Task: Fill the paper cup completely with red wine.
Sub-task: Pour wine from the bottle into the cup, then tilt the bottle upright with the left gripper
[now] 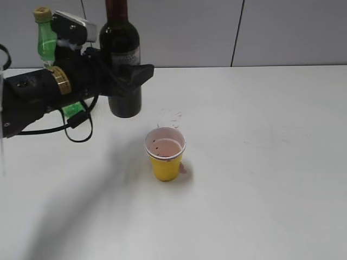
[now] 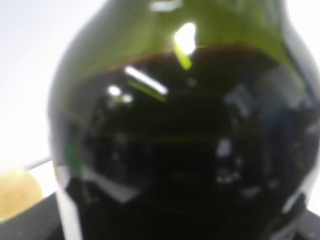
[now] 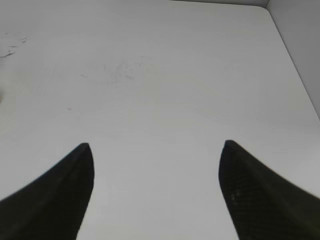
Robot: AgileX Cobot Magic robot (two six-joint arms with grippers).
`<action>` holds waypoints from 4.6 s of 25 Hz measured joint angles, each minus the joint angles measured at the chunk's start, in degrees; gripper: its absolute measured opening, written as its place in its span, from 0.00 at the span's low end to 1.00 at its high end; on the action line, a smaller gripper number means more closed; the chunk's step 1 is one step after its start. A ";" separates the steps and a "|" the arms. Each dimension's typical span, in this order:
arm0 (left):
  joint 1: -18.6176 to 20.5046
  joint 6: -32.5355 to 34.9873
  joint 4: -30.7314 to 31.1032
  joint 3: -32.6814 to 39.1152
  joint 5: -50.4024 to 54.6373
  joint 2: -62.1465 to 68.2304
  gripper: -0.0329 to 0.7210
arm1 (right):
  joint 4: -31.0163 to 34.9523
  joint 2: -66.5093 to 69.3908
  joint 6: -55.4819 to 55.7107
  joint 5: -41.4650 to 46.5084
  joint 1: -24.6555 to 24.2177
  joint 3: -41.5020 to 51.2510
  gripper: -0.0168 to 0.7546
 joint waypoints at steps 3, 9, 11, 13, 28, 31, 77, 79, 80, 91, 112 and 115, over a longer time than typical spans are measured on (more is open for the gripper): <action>0.00 4.92 -4.93 5.87 -0.12 -4.17 0.78 | 0.00 0.00 0.00 0.00 0.00 0.00 0.79; 0.20 9.91 -13.83 15.65 -1.57 -10.91 0.78 | 0.00 0.00 0.00 0.00 0.00 0.00 0.79; 0.26 11.91 -16.72 18.68 -1.86 -12.84 0.78 | 0.00 0.00 0.00 0.00 0.00 0.00 0.79; 0.31 14.35 -19.51 21.39 -2.01 -14.59 0.78 | 0.00 0.00 0.00 0.00 0.00 0.00 0.79; 0.31 27.13 -42.14 26.95 -2.06 -18.11 0.78 | 0.00 0.00 0.06 0.00 0.00 0.00 0.79; 0.25 27.80 -43.74 26.95 -2.06 -18.11 0.78 | 0.00 0.00 -0.03 0.00 0.00 0.00 0.79; -18.92 93.79 -71.86 20.73 -12.53 -7.65 0.78 | 0.00 0.00 0.01 0.00 0.00 0.00 0.79; -18.92 95.70 -71.99 20.06 -12.53 -7.01 0.78 | 0.00 0.00 0.01 0.00 0.00 0.00 0.79; -18.92 96.65 -71.99 19.69 -12.59 -6.70 0.78 | 0.00 0.00 0.01 0.00 0.00 0.00 0.79; -18.92 103.39 -72.18 18.85 -15.72 -2.82 0.78 | 0.00 0.00 0.01 0.00 0.00 0.00 0.79; -18.92 115.72 -70.48 18.84 -19.27 -0.08 0.78 | 0.00 0.00 0.01 0.00 0.00 0.00 0.79; -18.92 116.52 -70.20 18.79 -19.11 0.10 0.78 | 0.00 0.00 0.01 0.00 0.00 0.00 0.79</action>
